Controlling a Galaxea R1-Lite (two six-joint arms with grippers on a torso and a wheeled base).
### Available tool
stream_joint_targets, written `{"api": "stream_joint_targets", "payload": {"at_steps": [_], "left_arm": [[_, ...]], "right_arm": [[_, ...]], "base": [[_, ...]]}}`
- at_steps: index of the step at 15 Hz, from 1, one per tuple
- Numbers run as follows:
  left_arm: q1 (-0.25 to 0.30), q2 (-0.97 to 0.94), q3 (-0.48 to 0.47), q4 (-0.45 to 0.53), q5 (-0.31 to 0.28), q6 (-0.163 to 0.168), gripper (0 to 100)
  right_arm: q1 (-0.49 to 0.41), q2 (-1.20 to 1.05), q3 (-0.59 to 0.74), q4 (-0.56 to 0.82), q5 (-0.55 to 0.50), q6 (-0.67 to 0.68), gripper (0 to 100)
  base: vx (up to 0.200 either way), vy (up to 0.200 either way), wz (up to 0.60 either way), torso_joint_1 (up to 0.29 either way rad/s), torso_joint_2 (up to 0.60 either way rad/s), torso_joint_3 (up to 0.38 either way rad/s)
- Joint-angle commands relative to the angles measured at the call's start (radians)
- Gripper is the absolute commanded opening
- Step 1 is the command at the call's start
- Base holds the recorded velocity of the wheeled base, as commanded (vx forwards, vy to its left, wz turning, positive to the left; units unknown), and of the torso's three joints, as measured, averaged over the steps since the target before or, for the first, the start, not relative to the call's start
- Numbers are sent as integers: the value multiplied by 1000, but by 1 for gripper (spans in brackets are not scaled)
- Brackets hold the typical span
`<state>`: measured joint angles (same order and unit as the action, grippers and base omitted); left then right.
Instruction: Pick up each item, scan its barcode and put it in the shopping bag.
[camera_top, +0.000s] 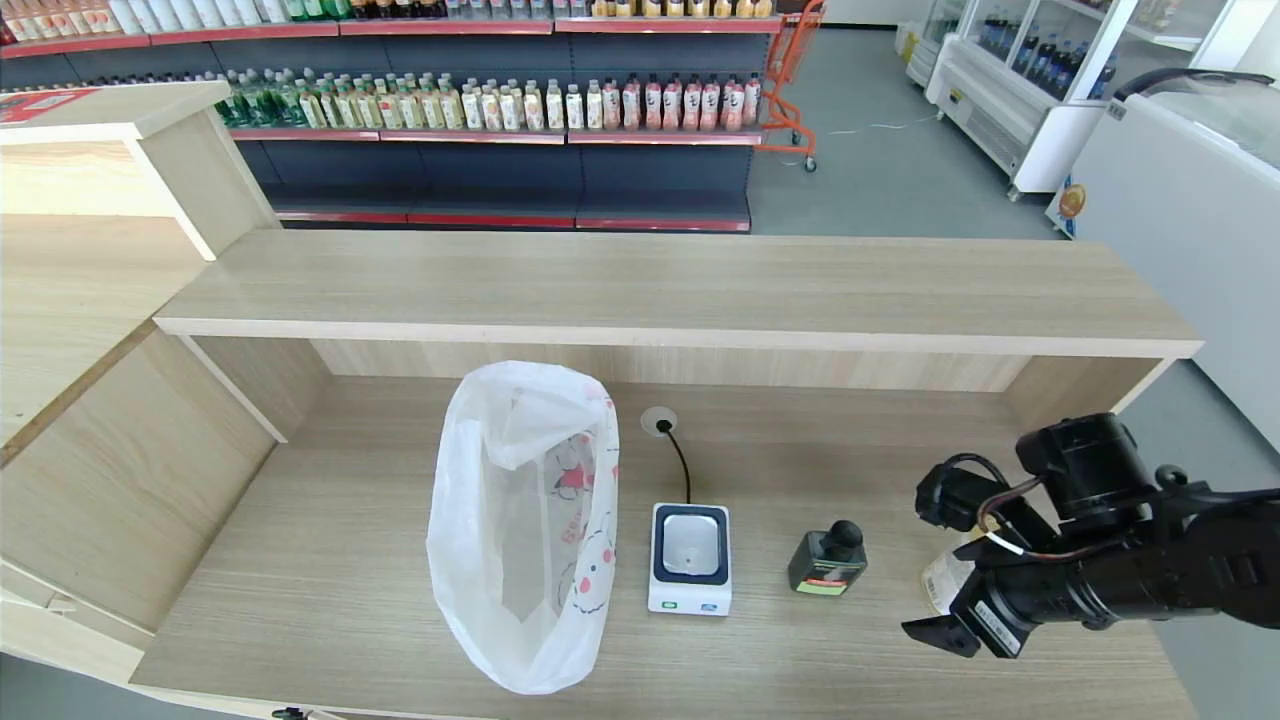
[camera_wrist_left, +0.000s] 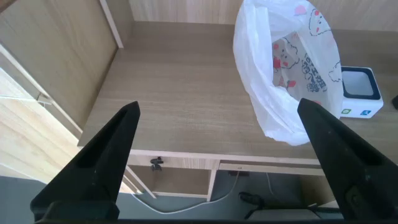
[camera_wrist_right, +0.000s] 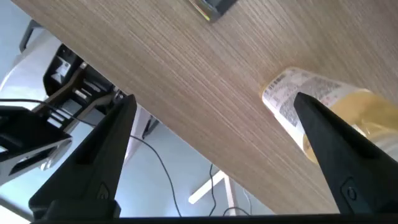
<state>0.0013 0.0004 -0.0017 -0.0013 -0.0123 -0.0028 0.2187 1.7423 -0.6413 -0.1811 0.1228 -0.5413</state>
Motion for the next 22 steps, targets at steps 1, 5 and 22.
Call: {"api": "stream_joint_targets", "payload": {"at_steps": [1,5,22], "left_arm": [[0,0,0,0,0,0,100],[0,0,0,0,0,0,100],[0,0,0,0,0,0,100]], "right_arm": [[8,117,3,-78,60,-40,100],[7,201,6,-184,104,-126,100],[60,473,-92,-545,210,-204,100]], "base": [[0,0,0,0,0,0],[0,0,0,0,0,0],[0,0,0,0,0,0]]}}
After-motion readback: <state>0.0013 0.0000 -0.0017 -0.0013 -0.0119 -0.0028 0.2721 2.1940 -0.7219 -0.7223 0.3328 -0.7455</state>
